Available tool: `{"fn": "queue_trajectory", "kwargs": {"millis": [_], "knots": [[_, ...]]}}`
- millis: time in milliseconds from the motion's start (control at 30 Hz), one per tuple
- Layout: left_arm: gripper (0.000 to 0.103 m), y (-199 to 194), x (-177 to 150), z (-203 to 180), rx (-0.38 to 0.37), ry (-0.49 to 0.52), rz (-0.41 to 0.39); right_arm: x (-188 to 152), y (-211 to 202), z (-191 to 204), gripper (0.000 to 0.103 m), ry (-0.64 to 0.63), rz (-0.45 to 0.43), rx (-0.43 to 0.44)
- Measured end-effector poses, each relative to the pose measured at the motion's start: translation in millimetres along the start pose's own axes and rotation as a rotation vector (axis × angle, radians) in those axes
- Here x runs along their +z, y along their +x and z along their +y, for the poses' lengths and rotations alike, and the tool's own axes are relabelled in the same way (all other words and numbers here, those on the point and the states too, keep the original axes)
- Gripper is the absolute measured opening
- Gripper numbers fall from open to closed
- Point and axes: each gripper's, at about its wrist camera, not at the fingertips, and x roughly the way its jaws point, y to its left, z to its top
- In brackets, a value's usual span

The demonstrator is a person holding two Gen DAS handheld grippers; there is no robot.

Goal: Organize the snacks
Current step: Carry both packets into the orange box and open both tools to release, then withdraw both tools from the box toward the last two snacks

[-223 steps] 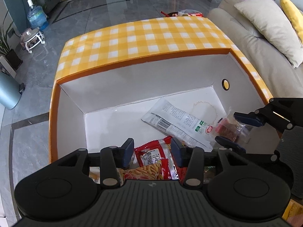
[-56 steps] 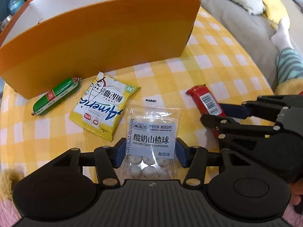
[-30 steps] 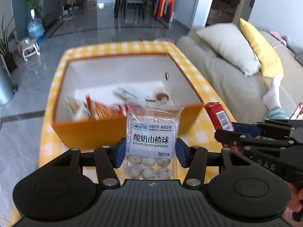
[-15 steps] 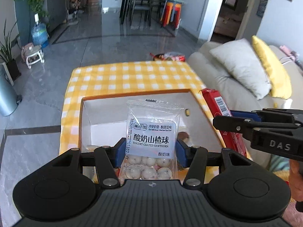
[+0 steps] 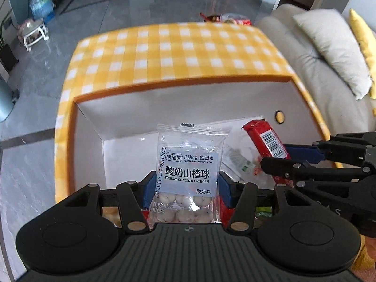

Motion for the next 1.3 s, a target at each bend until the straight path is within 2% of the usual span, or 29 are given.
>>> {"fn": "queue_trajectory", "kwargs": {"millis": [333, 667, 700, 800, 900, 1300], "knots": [[0.064, 39.6, 3.1, 4.8, 0.025, -0.025, 0.060, 13.0, 51.6, -10.0, 0.022, -0.004, 0.094, -0.069], [0.072, 40.1, 0.6, 3.0, 0.042, -0.012, 0.068, 9.7, 58.7, -7.3, 0.022, -0.021, 0.114, -0.076], [0.074, 37.9, 0.4, 2.8, 0.051, -0.008, 0.062, 11.5, 59.4, -6.9, 0.024, -0.027, 0.112, -0.078], [0.077, 29.2, -0.1, 4.4, 0.061, -0.010, 0.044, 10.2, 52.2, -4.3, 0.040, -0.038, 0.098, -0.092], [0.079, 15.3, -1.1, 6.6, 0.068, -0.019, 0.014, 8.0, 41.3, -3.7, 0.050, -0.035, 0.082, -0.092], [0.079, -54.3, -22.8, -3.0, 0.100, -0.007, -0.109, -3.3, -15.3, 15.0, 0.066, -0.063, 0.007, -0.092]]}}
